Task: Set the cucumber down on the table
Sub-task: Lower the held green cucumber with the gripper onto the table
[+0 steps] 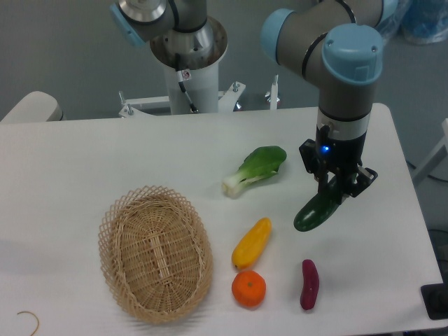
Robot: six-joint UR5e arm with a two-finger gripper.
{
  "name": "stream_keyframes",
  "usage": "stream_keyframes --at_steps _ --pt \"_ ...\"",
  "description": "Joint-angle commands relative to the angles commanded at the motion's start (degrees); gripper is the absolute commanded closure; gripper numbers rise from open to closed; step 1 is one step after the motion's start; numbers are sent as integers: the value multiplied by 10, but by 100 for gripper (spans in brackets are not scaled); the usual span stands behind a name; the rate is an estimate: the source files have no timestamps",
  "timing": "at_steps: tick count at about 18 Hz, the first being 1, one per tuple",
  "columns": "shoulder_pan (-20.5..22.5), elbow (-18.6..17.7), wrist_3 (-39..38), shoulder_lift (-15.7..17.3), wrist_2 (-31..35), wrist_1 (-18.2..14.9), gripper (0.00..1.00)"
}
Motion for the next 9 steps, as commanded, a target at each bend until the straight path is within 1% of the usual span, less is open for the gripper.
stream_keyframes --at_steps 9 --pt "8 4 1 -2 0 0 77"
